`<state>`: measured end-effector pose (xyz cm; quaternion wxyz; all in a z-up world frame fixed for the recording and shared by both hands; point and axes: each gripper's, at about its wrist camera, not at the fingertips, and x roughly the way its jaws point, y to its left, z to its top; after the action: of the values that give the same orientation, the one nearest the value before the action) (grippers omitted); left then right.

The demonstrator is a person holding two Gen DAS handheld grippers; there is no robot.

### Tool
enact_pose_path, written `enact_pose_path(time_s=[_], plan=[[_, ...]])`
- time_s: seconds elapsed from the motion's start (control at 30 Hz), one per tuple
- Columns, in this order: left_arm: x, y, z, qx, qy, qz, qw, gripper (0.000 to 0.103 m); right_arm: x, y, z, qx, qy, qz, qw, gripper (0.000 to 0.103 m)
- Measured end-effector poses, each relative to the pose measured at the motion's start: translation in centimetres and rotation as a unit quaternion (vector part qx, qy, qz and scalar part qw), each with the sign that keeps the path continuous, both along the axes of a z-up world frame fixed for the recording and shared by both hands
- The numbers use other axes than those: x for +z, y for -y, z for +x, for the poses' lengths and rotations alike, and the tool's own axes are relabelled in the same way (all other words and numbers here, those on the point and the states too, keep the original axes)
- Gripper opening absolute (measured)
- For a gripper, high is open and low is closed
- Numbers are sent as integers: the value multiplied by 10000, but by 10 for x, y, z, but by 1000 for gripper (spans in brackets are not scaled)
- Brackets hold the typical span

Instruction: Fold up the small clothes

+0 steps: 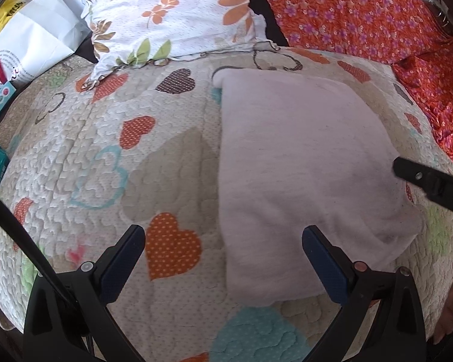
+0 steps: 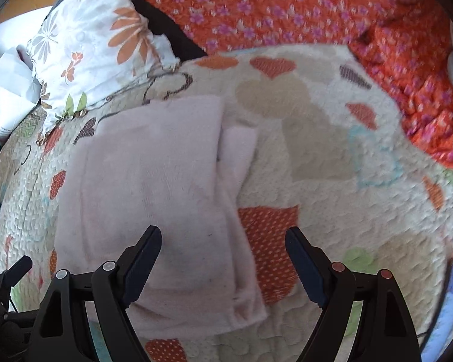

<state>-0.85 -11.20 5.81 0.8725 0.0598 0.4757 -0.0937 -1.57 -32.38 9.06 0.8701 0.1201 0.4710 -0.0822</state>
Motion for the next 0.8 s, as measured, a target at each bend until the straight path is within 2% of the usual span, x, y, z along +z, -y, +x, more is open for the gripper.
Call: enact_pose_path(time_s=[0.1, 0.17, 0.27, 0.33, 0.53, 0.8], plan=[[-2, 2, 0, -38, -54, -25, 10000, 103, 10, 1, -5, -16, 67, -452, 9990, 87], [-2, 0, 1, -43, -96, -134, 9999, 103, 10, 3, -6, -24, 25, -581, 9983, 87], [-4, 0, 2, -9, -137, -178, 9997, 103, 3, 7, -3, -27, -140, -444, 9989, 87], [-10, 2, 4, -18, -191, -77, 9998, 103, 0, 8, -1, -15, -211, -310, 9993, 87], [-21, 7, 5, -4, -262, 71, 9996, 103, 3, 7, -4, 7, -191, -299, 9994, 87], [-33, -3, 11, 144, -545, -303, 9980, 103, 3, 11, -6, -77, -255, -267, 9993, 87]])
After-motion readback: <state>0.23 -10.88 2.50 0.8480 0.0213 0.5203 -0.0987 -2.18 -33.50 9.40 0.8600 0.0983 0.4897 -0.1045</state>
